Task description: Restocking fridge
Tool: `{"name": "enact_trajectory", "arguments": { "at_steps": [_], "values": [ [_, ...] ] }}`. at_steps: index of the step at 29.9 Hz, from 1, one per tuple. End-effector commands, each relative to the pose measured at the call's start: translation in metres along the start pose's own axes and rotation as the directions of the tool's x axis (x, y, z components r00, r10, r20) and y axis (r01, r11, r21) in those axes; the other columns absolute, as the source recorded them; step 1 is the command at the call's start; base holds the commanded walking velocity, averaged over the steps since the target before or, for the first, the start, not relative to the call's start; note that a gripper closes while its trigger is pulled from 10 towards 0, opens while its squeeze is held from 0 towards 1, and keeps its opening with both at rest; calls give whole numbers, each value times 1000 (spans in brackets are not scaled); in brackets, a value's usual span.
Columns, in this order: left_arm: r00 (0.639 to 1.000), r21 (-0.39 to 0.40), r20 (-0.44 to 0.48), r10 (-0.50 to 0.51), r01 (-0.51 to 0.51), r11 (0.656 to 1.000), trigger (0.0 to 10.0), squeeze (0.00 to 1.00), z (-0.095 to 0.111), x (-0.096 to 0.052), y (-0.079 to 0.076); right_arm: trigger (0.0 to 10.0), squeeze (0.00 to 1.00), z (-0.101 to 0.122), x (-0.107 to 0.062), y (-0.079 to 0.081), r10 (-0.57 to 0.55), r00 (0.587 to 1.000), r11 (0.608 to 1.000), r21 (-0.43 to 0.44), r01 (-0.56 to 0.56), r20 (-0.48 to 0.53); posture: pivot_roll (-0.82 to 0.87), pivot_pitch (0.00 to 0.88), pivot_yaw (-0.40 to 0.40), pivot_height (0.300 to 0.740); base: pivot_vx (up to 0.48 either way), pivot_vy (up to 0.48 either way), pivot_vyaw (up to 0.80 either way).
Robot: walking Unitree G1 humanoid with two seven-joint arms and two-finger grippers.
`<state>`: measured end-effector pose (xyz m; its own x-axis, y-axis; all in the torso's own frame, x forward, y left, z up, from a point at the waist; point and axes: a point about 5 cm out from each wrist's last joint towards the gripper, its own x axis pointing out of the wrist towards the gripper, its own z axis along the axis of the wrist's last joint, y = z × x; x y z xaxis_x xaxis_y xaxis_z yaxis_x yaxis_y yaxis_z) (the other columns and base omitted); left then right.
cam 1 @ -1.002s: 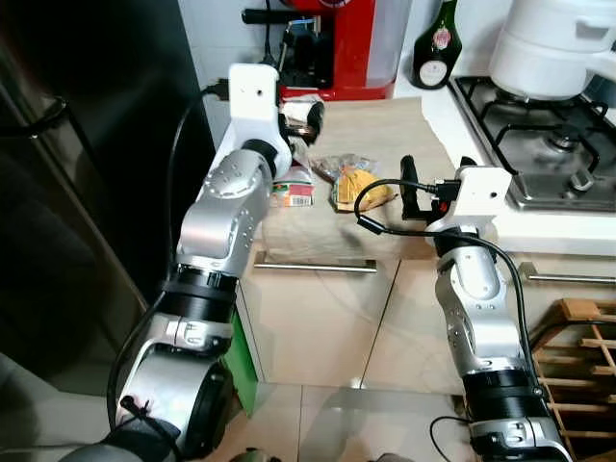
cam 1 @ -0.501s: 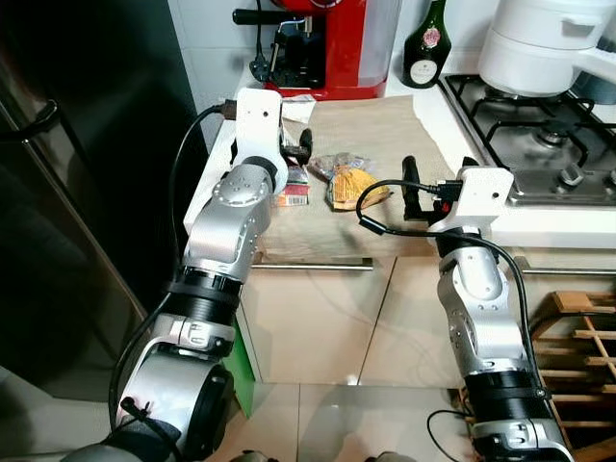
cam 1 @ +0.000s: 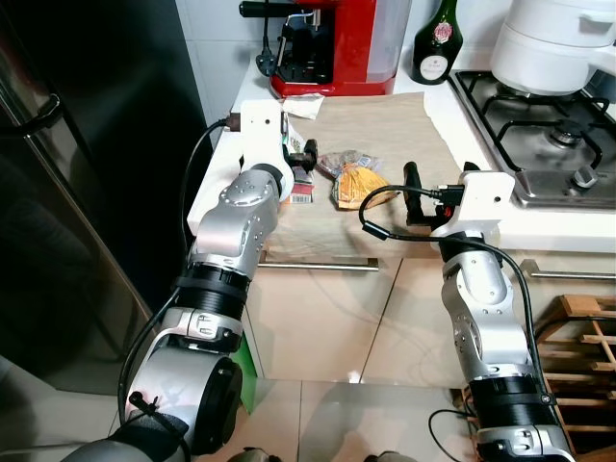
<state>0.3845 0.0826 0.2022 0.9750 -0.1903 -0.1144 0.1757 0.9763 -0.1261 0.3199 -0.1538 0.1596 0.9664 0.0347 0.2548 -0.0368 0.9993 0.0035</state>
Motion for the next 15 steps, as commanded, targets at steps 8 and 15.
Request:
{"name": "enact_trajectory", "arguments": {
  "at_steps": [8, 15],
  "values": [
    [1000, 62, -1, 24, -24, 998, 0, 0, -5, 2, 5, 10000, 0, 3, 1, 0, 8, 1000, 1000, -6, -8, -3, -135, 0, 16, 740, 0, 0, 0],
    [999, 31, 42, -10, 9, 999, 0, 0, -1, 2, 3, 10000, 0, 3, 2, 2, 14, 1000, 1000, -2, -14, -3, -132, 0, 18, 740, 0, 0, 0]
  ]
}}
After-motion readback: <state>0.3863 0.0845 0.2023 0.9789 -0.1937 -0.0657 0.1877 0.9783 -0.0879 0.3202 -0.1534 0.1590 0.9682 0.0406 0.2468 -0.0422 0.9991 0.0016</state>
